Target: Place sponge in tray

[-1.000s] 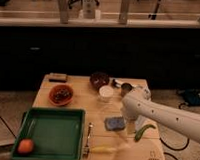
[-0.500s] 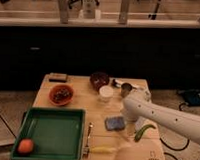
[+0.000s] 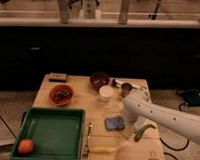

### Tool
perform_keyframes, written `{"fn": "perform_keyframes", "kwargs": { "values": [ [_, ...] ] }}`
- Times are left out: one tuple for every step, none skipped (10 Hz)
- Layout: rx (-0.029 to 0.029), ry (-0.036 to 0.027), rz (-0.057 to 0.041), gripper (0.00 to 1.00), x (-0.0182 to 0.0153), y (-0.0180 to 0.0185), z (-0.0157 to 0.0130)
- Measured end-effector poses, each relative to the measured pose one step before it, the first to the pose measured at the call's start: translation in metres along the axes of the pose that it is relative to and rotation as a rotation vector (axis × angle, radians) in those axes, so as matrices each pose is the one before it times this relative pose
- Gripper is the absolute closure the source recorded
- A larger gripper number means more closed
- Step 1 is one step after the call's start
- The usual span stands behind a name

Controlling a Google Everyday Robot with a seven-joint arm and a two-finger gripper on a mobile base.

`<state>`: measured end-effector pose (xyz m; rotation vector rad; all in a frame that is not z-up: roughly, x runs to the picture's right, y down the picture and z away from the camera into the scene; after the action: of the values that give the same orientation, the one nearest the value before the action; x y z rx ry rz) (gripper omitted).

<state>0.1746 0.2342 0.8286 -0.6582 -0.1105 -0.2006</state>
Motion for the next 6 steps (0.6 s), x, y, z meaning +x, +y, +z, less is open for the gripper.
{"fn": "perform_keyframes", "kwargs": {
  "values": [
    [-0.00129, -0.00307, -0.00156, 0.20, -0.00015, -0.00085, 0.00151],
    [-0.00230, -0.00259, -0.00108, 0.20, 0.00056, -0.00029, 0.00210],
    [-0.00167, -0.00218, -0.00198, 0.20, 0.00042, -0.00053, 0.00162],
    [-0.00120, -0.00123, -0.00099, 0.20, 0.00038, -0.00026, 0.00119],
    [-0.00294, -0.00409, -0.00461, 0.20, -0.00032, -0.00128, 0.00228],
    [-0.00130, -0.00122, -0.00083, 0.20, 0.00037, -0.00025, 0.00082]
  ]
}}
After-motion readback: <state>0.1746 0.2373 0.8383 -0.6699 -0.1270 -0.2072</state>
